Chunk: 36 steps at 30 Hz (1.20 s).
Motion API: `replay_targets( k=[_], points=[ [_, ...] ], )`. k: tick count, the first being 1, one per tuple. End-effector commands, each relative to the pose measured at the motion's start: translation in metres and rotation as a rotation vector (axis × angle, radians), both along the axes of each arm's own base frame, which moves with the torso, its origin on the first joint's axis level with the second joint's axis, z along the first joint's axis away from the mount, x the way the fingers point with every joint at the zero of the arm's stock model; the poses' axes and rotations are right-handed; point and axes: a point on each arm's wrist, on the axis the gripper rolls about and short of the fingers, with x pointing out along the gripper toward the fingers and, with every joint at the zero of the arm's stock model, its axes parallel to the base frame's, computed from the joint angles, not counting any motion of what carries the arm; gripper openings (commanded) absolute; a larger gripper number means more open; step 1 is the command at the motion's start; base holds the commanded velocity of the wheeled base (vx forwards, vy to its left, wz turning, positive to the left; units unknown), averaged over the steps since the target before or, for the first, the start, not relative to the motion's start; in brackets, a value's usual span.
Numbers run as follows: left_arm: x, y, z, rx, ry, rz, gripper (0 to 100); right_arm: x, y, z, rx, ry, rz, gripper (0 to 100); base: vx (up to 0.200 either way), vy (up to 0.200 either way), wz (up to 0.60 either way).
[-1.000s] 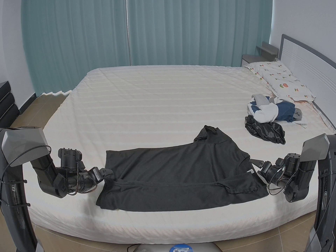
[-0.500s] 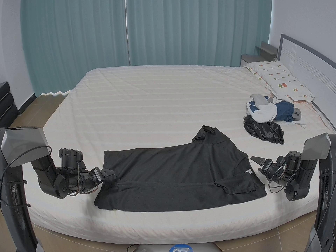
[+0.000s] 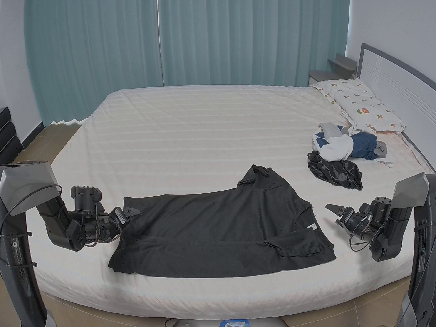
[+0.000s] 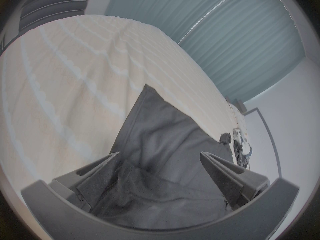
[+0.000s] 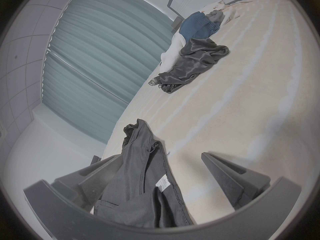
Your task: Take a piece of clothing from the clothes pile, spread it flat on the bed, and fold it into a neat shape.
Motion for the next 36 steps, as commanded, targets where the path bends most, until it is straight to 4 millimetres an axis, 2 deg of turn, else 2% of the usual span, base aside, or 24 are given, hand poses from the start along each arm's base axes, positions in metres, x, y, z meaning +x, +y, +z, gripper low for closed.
replay_targets(
  k=[1, 7, 14, 22, 23, 24, 27, 36],
  points=[
    [0.007, 0.005, 0.005, -0.016, -0.027, 0.029, 100, -0.001, 0.001, 0.000, -0.003, -0.004, 0.004, 100, 0.200, 0.000, 0.00],
    [0.012, 0.009, 0.007, -0.013, -0.043, 0.049, 100, -0.001, 0.002, 0.000, -0.003, -0.004, 0.005, 100, 0.067, 0.000, 0.00],
    [0.037, 0.013, 0.019, 0.050, -0.125, 0.142, 100, -0.001, 0.006, -0.001, -0.001, 0.001, 0.016, 100, 0.000, 0.000, 0.00],
    [0.067, 0.028, 0.001, 0.075, -0.157, 0.172, 100, -0.001, 0.008, -0.002, 0.002, 0.004, 0.021, 100, 0.000, 0.000, 0.00],
    [0.079, 0.034, -0.006, 0.125, -0.179, 0.151, 100, -0.001, 0.008, -0.003, 0.003, 0.007, 0.021, 100, 0.000, 0.000, 0.00],
    [0.083, 0.038, -0.009, 0.153, -0.185, 0.139, 100, -0.001, 0.008, -0.003, 0.003, 0.007, 0.021, 100, 0.000, 0.000, 0.00],
    [0.090, 0.039, -0.022, 0.166, -0.170, 0.076, 100, -0.001, 0.008, -0.004, 0.003, 0.010, 0.021, 100, 0.000, 0.000, 0.00],
    [0.100, 0.038, -0.035, 0.126, -0.199, -0.035, 100, -0.001, 0.008, -0.006, 0.003, 0.013, 0.022, 100, 0.000, 0.000, 0.00]
  ],
)
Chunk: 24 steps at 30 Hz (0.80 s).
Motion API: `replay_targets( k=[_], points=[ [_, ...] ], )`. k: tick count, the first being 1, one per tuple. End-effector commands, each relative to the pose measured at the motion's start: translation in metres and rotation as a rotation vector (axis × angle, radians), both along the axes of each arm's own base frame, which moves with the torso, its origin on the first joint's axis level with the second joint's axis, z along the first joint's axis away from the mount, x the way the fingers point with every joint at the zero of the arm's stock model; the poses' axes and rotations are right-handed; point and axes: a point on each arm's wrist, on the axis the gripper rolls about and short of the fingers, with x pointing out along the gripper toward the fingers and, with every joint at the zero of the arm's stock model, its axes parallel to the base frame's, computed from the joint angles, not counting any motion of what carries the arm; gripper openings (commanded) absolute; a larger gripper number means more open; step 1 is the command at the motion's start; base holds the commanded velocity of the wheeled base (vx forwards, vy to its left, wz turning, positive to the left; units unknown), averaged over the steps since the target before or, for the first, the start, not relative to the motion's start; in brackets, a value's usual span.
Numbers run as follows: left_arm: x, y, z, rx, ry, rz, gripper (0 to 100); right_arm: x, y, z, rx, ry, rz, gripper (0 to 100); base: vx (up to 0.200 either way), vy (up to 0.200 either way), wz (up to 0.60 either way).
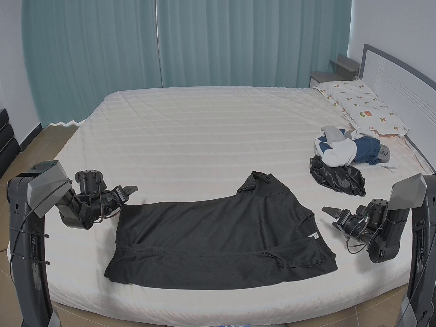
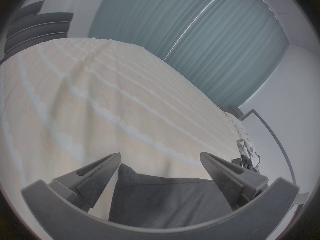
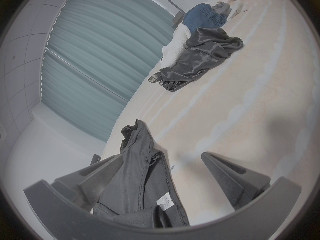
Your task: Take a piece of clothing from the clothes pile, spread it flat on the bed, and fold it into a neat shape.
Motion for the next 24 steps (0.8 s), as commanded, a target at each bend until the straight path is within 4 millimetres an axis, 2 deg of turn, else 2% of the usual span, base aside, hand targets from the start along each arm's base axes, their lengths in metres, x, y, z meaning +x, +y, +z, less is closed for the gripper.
replay_targets(
  k=[1, 12, 13, 21, 24],
  points=[
    [0.006, 0.002, -0.018, 0.014, 0.011, -0.009, 100, 0.000, 0.000, -0.001, 0.000, -0.004, 0.001, 100, 0.000, 0.000, 0.00],
    [0.000, 0.002, -0.021, 0.015, 0.031, -0.015, 100, 0.000, 0.003, -0.003, 0.000, 0.001, 0.007, 100, 0.000, 0.000, 0.00],
    [-0.001, 0.002, -0.022, 0.013, 0.035, -0.017, 0, 0.000, 0.003, -0.003, 0.000, 0.001, 0.007, 100, 0.000, 0.000, 0.00],
    [0.000, 0.003, -0.022, 0.015, 0.000, -0.016, 0, 0.004, 0.004, 0.003, -0.005, -0.024, 0.008, 100, 0.000, 0.000, 0.00],
    [-0.001, 0.004, -0.019, 0.014, -0.018, -0.005, 0, 0.018, 0.014, 0.017, -0.019, -0.072, 0.015, 100, 0.000, 0.000, 0.00]
  ],
)
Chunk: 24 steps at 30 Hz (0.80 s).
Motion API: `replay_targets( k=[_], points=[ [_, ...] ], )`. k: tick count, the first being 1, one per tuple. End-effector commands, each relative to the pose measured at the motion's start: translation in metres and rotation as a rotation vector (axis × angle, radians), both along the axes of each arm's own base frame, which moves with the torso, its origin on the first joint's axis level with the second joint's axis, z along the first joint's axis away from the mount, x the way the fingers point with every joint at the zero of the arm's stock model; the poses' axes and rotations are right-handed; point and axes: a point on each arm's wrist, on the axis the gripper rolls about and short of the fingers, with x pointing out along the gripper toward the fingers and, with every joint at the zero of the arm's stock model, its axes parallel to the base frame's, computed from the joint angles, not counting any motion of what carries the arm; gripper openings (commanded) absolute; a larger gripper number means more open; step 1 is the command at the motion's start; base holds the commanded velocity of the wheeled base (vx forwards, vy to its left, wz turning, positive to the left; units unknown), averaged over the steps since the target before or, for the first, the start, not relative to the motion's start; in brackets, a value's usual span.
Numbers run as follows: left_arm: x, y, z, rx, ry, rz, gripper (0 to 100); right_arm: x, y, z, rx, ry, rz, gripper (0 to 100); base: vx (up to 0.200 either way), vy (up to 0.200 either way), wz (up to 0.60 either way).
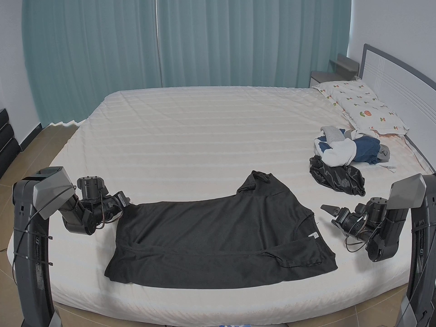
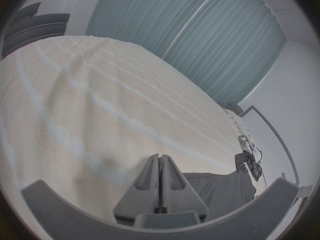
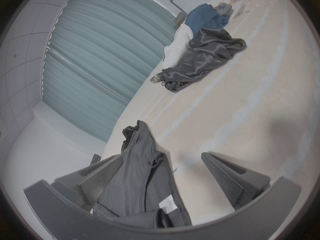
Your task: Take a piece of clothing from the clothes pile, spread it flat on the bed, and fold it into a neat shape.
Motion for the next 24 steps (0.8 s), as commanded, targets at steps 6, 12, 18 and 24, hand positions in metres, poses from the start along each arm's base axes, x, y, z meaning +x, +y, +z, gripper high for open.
replay_targets(
  k=[6, 12, 18, 24],
  points=[
    [-0.009, 0.002, 0.002, -0.003, -0.010, 0.014, 0, 0.041, 0.034, 0.043, -0.041, -0.057, 0.016, 100, 0.000, 0.000, 0.00],
    [-0.014, 0.002, 0.000, -0.009, 0.000, 0.017, 0, 0.063, 0.060, 0.046, -0.129, -0.080, 0.084, 100, 0.000, 0.000, 0.00],
    [-0.014, 0.006, 0.004, -0.078, 0.002, 0.052, 0, 0.101, 0.095, 0.041, -0.280, -0.061, 0.113, 100, 0.000, 0.000, 0.00],
    [-0.015, 0.010, 0.003, -0.090, 0.008, 0.057, 0, 0.136, 0.120, 0.031, -0.357, -0.036, 0.090, 100, 0.000, 0.000, 0.00]
  ],
)
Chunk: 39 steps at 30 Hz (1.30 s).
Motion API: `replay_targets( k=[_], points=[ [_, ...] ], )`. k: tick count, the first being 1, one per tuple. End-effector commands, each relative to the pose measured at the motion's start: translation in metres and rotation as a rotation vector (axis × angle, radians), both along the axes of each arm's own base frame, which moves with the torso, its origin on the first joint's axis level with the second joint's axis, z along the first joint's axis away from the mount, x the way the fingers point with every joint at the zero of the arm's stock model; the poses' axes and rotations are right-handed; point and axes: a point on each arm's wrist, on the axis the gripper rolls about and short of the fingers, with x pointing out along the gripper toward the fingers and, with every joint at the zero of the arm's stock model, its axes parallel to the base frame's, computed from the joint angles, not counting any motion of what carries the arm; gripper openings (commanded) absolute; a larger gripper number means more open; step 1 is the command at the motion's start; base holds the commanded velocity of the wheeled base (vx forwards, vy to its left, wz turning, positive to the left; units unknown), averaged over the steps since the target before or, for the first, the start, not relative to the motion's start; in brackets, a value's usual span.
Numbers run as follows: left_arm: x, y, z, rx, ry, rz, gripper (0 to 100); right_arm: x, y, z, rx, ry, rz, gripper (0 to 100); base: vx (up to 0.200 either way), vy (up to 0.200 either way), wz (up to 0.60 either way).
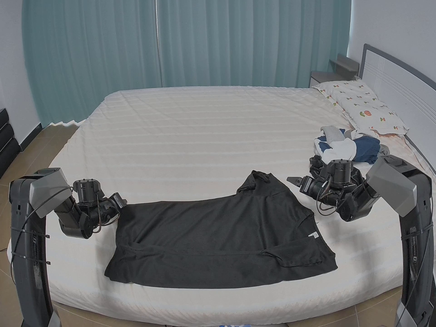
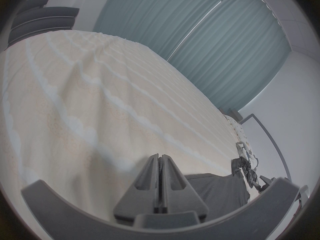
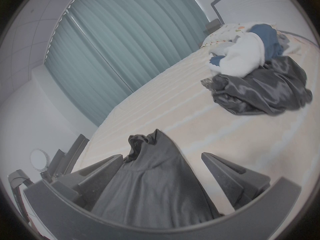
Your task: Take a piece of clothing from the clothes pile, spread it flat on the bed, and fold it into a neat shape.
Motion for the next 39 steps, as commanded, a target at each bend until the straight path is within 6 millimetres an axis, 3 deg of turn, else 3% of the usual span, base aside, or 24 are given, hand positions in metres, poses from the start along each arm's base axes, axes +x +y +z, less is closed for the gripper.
replay_targets(
  k=[1, 6, 11, 24, 25, 32, 39],
  points=[
    [-0.002, 0.004, 0.001, -0.024, 0.004, 0.012, 0, 0.033, 0.038, -0.024, -0.084, 0.034, 0.007, 100, 0.000, 0.000, 0.00],
    [-0.003, 0.004, 0.001, -0.025, 0.008, 0.012, 0, 0.050, 0.046, -0.041, -0.082, 0.027, 0.010, 100, 0.000, 0.000, 0.00],
    [-0.004, 0.003, 0.000, -0.025, 0.015, 0.010, 0, 0.057, 0.041, -0.048, -0.080, 0.043, -0.005, 100, 0.000, 0.000, 0.00],
    [-0.004, 0.003, 0.000, -0.024, 0.013, 0.012, 0, 0.062, 0.039, -0.043, -0.065, 0.021, -0.016, 100, 0.000, 0.000, 0.00],
    [-0.004, 0.003, 0.000, -0.024, 0.012, 0.012, 0, 0.062, 0.038, -0.043, -0.064, 0.025, -0.020, 0, 0.000, 0.000, 0.00],
    [-0.004, 0.003, 0.000, -0.024, 0.012, 0.012, 0, 0.058, 0.036, -0.046, -0.064, 0.046, -0.025, 0, 0.000, 0.000, 0.00],
    [-0.003, 0.003, 0.002, -0.024, 0.007, 0.012, 0, 0.057, 0.028, -0.029, -0.060, 0.024, -0.050, 0, 0.000, 0.000, 0.00]
  ],
)
